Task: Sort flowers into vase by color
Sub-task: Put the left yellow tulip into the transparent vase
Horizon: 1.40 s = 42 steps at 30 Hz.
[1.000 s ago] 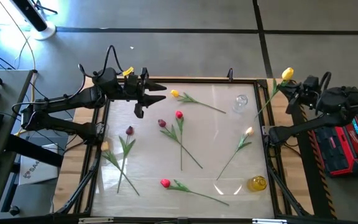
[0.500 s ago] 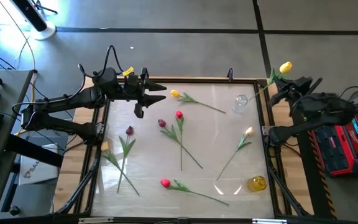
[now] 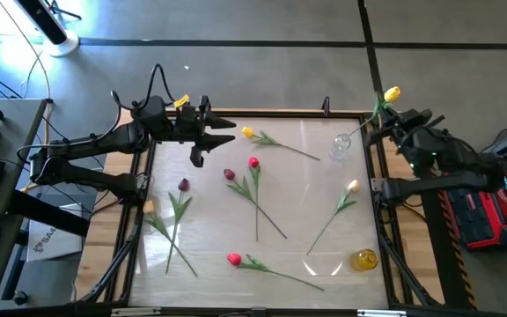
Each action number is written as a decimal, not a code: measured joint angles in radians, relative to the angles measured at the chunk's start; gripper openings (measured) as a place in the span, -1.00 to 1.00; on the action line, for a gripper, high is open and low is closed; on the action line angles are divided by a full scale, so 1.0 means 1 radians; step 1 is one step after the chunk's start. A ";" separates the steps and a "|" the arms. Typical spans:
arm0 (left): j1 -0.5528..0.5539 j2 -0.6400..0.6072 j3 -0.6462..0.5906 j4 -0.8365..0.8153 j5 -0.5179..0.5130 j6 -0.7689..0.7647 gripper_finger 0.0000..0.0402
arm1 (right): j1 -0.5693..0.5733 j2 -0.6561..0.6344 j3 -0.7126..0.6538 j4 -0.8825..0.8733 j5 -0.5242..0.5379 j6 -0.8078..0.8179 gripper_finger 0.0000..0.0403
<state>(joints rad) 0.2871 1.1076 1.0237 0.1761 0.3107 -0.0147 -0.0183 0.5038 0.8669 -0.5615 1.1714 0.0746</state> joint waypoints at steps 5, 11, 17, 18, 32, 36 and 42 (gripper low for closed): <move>0.000 0.000 0.000 0.000 0.000 0.000 -0.25 | -0.116 0.055 0.000 -0.002 -0.121 0.020 -1.00; 0.000 0.000 0.000 0.000 0.000 0.000 -0.25 | -0.223 0.114 0.000 -0.002 -0.233 0.011 -1.00; 0.000 0.000 0.000 0.000 0.000 0.000 -0.25 | -0.316 0.190 0.000 -0.017 -0.319 0.070 -1.00; 0.000 0.000 0.000 0.000 0.000 0.000 -0.25 | -0.329 0.205 0.000 -0.023 -0.327 0.090 -1.00; 0.000 0.000 0.000 0.000 0.000 0.000 -0.25 | -0.362 0.179 -0.231 0.125 -0.345 0.175 -1.00; 0.000 0.000 0.000 0.000 0.000 0.000 -0.25 | -0.362 0.181 -0.245 0.130 -0.342 0.172 -1.00; 0.000 0.000 0.000 0.000 0.000 0.000 -0.25 | -0.370 0.183 -0.271 0.137 -0.342 0.182 -1.00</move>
<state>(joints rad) 0.2874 1.1076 1.0237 0.1761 0.3107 -0.0147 -0.3885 0.6863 0.5961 -0.4250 0.8296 0.2566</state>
